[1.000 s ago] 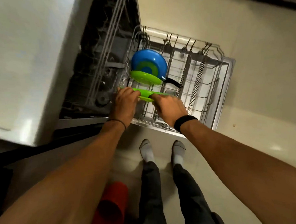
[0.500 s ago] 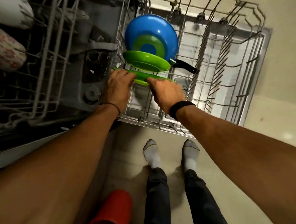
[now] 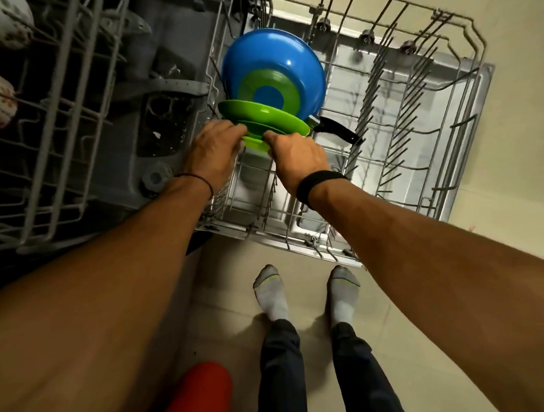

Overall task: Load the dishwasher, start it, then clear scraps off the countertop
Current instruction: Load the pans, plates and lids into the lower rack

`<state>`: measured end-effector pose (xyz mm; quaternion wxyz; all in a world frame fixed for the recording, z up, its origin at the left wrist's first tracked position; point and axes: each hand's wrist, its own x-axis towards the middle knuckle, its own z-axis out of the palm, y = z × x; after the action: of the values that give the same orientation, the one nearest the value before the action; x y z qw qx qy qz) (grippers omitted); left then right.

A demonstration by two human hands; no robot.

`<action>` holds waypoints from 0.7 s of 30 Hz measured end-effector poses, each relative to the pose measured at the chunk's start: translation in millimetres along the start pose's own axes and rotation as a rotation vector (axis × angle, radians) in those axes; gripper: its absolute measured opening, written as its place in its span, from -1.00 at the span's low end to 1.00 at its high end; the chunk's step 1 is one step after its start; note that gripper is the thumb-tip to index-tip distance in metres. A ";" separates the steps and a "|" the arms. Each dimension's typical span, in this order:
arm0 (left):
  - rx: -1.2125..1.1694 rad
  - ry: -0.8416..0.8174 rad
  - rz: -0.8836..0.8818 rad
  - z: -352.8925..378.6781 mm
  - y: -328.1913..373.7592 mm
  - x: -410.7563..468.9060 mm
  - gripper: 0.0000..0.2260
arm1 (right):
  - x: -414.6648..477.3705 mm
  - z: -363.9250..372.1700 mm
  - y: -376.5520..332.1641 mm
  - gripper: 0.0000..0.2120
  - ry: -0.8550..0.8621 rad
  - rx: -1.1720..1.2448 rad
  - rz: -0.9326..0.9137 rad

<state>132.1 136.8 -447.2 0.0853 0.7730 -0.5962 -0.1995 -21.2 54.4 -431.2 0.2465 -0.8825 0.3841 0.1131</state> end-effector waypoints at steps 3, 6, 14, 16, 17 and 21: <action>0.015 0.051 -0.025 -0.1 5.0 1.4 -0.85 | 8.4 -1.7 2.9 -0.68 -0.024 0.003 0.012; 0.027 0.135 -0.038 5.7 16.2 -8.9 -0.71 | 11.2 0.5 10.6 -0.67 -0.041 -0.018 0.039; 0.123 0.079 -0.049 20.8 16.2 -19.7 -0.49 | -1.1 23.8 19.0 -0.58 0.136 -0.030 -0.034; 0.163 0.071 -0.047 20.2 17.1 -19.7 -0.48 | -21.6 36.0 20.9 -0.37 0.204 -0.056 -0.041; 0.178 0.070 -0.048 19.4 17.8 -20.3 -0.48 | -29.7 40.9 22.0 -0.27 0.213 -0.089 -0.053; 0.237 0.035 -0.066 21.0 21.9 -22.3 -0.44 | -36.7 45.8 24.8 -0.19 0.146 -0.170 -0.070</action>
<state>99.3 154.3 -453.5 -0.0028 0.8002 -0.5882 -0.1166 -64.9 86.7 -464.6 0.1457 -0.9191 0.3589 0.0719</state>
